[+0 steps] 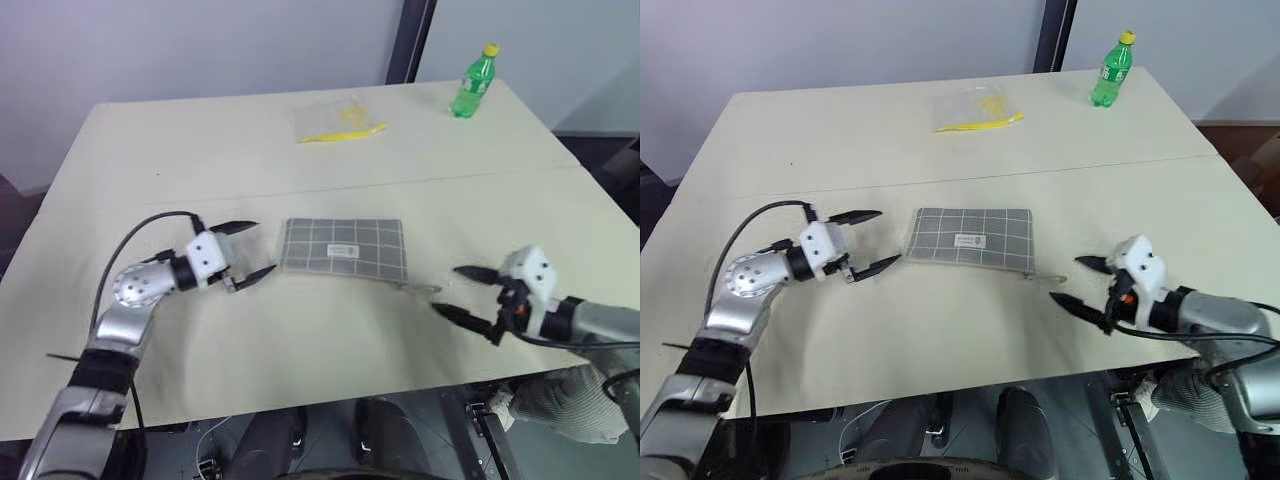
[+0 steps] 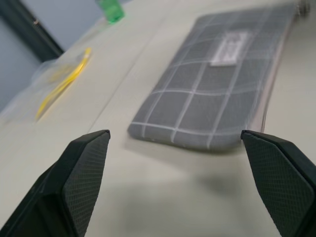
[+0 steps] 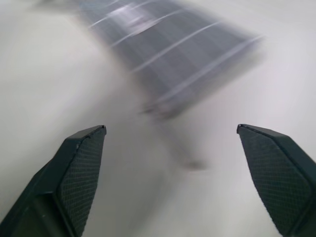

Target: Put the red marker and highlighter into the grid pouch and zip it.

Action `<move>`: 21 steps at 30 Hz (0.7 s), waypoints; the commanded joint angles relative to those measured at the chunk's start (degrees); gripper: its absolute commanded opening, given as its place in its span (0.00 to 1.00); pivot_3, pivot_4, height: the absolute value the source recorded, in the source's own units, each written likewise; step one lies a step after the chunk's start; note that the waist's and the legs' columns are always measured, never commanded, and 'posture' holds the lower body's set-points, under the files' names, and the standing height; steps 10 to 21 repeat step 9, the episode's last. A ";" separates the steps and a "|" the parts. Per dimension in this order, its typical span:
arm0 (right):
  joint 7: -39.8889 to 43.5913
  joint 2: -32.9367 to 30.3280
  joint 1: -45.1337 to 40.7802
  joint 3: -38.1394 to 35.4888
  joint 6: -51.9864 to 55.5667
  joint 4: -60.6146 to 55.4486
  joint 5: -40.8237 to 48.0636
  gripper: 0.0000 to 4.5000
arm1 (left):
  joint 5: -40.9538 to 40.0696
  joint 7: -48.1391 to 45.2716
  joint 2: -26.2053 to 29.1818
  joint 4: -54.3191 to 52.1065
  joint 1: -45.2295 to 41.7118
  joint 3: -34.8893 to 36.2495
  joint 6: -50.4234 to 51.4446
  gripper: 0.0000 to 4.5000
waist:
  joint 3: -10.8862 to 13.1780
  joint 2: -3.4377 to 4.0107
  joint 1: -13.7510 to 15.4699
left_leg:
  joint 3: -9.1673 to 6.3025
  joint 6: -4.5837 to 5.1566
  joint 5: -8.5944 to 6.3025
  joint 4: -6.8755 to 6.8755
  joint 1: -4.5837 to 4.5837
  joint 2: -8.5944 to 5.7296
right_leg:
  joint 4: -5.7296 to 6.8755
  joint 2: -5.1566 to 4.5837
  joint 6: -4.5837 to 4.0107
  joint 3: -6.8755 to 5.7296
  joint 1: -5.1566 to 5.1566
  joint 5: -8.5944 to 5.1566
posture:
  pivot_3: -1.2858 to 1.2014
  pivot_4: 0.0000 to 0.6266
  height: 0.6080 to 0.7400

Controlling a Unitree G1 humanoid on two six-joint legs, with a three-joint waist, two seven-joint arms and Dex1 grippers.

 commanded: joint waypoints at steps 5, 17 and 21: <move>5.21 -3.06 2.41 -5.04 -13.45 10.21 -5.97 0.99 | -8.08 -1.58 4.43 -6.97 7.17 11.14 8.82 1.00 | 0.00 0.01 0.15 | 0.01 0.00 -0.01 -0.01 -0.01 -0.01 | -0.10 0.00 -0.01 -0.01 0.02 -0.01 | 0.52 0.24 1.00; 5.34 -3.71 -0.69 -3.33 -14.15 12.30 -6.39 0.99 | -5.24 -0.30 4.53 -4.72 7.77 12.20 8.70 1.00 | 0.00 0.01 0.12 | 0.08 -0.04 -0.04 -0.01 0.00 0.02 | -0.18 0.00 -0.02 0.03 0.04 -0.01 | 0.52 0.24 1.00; 5.34 -3.71 -0.69 -3.33 -14.15 12.30 -6.39 0.99 | -5.24 -0.30 4.53 -4.72 7.77 12.20 8.70 1.00 | 0.00 0.01 0.12 | 0.08 -0.04 -0.04 -0.01 0.00 0.02 | -0.18 0.00 -0.02 0.03 0.04 -0.01 | 0.52 0.24 1.00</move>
